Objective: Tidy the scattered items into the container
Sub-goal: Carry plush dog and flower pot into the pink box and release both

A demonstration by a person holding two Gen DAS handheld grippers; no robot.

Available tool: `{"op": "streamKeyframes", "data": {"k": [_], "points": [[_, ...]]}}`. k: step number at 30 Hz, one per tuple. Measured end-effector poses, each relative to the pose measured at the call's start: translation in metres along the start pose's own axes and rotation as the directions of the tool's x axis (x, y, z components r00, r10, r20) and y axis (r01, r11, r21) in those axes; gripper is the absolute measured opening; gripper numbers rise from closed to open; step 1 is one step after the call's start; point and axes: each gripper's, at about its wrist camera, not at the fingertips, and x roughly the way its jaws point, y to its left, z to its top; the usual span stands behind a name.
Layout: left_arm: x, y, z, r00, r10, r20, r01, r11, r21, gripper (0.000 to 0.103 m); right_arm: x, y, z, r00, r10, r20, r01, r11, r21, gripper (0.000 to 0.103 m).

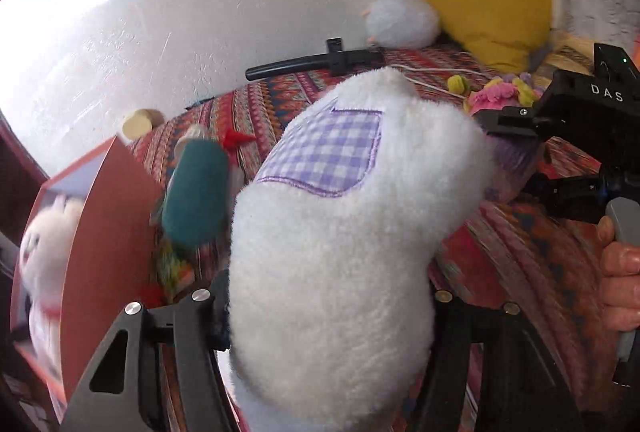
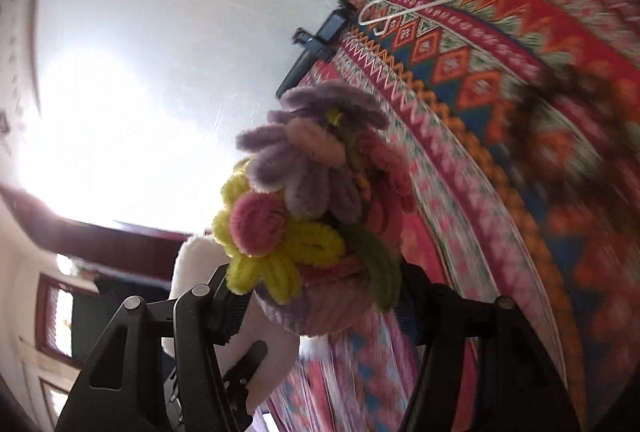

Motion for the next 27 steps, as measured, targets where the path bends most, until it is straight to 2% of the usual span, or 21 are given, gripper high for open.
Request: {"op": "streamKeyframes", "data": {"k": [4, 9, 14, 21, 27], "points": [[-0.049, -0.016, -0.036, 0.999, -0.042, 0.018, 0.042, 0.999, -0.007, 0.06, -0.037, 0.018, -0.059, 0.999, -0.04, -0.019, 0.038, 0.996, -0.085, 0.059], [-0.108, -0.029, -0.071, 0.996, -0.052, 0.072, 0.052, 0.999, 0.002, 0.06, -0.07, 0.035, -0.111, 0.998, -0.058, -0.039, 0.051, 0.987, -0.152, 0.059], [-0.149, -0.029, -0.095, 0.992, -0.05, 0.112, 0.054, 0.998, -0.025, 0.06, -0.093, 0.05, -0.144, 0.997, -0.07, -0.039, 0.061, 0.978, -0.199, 0.059], [-0.201, -0.008, -0.132, 0.984, -0.022, 0.176, 0.038, 0.996, -0.087, 0.06, -0.118, 0.083, -0.191, 0.993, -0.113, -0.031, 0.097, 0.942, -0.321, 0.059], [-0.237, 0.039, -0.135, 0.97, 0.021, 0.243, 0.018, 0.988, -0.157, 0.06, -0.105, 0.14, -0.21, 0.993, -0.109, -0.037, 0.08, 0.888, -0.453, 0.059]]}}
